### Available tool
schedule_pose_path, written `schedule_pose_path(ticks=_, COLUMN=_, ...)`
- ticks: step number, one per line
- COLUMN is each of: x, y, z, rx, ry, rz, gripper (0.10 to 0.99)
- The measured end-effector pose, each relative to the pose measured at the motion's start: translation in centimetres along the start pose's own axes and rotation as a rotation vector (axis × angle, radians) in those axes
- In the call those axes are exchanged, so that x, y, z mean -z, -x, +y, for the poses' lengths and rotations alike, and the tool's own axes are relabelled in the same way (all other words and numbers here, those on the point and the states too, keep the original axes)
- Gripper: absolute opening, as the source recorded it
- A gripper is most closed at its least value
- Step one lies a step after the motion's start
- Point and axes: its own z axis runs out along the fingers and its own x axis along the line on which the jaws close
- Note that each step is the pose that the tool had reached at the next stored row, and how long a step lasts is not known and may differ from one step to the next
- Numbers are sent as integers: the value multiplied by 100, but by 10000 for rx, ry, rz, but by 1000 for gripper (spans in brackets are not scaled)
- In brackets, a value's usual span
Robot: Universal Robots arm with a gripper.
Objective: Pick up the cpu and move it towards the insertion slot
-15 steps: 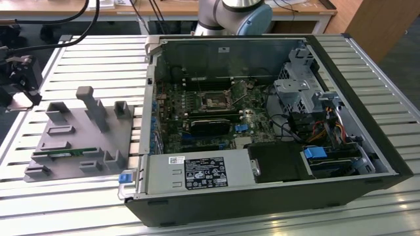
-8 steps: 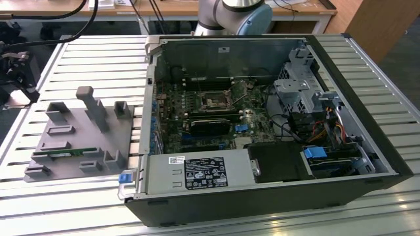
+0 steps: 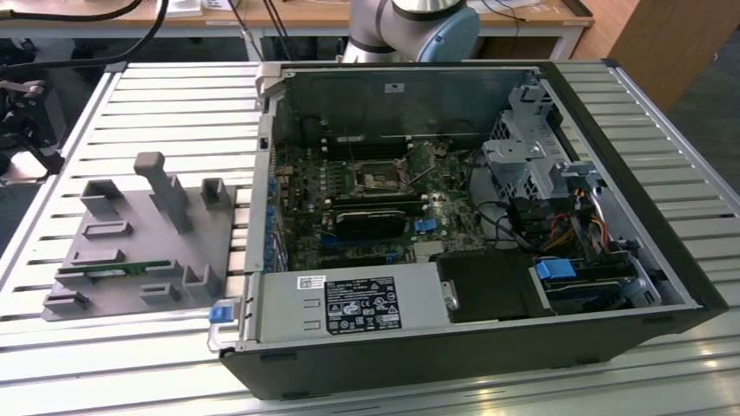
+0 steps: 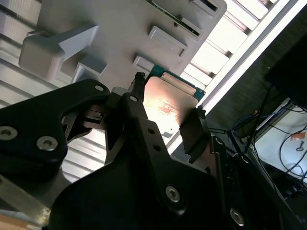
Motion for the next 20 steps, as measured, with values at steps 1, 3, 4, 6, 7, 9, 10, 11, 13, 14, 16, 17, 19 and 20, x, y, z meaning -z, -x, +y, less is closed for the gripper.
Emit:
schedule_pose_path(ticks=1, x=22, y=0, z=1, rx=0, ry=0, rz=0, gripper=541)
schedule_pose_path(ticks=3, x=69, y=0, z=2, rx=0, ry=-1, rz=0, gripper=541)
schedule_pose_path(ticks=4, x=95, y=0, z=2, rx=0, ry=-1, rz=0, gripper=541)
schedule_pose_path(ticks=6, x=143, y=0, z=4, rx=-1, ry=0, rz=0, gripper=541)
schedule_pose_path(ticks=7, x=171, y=0, z=4, rx=0, ry=-1, rz=0, gripper=541)
schedule_pose_path(ticks=9, x=249, y=0, z=7, rx=-2, ry=0, rz=-1, gripper=541)
schedule_pose_path(ticks=10, x=298, y=0, z=8, rx=-3, ry=0, rz=0, gripper=541)
schedule_pose_path(ticks=11, x=343, y=0, z=9, rx=-4, ry=0, rz=0, gripper=541)
schedule_pose_path(ticks=13, x=433, y=0, z=11, rx=-6, ry=0, rz=-1, gripper=541)
schedule_pose_path(ticks=14, x=477, y=0, z=12, rx=-6, ry=-1, rz=1, gripper=541)
schedule_pose_path(ticks=16, x=552, y=0, z=14, rx=-8, ry=0, rz=0, gripper=541)
schedule_pose_path(ticks=17, x=578, y=0, z=15, rx=-8, ry=0, rz=0, gripper=541)
schedule_pose_path(ticks=19, x=597, y=0, z=15, rx=-7, ry=0, rz=-1, gripper=541)
schedule_pose_path(ticks=20, x=596, y=0, z=15, rx=-7, ry=1, rz=-2, gripper=541)
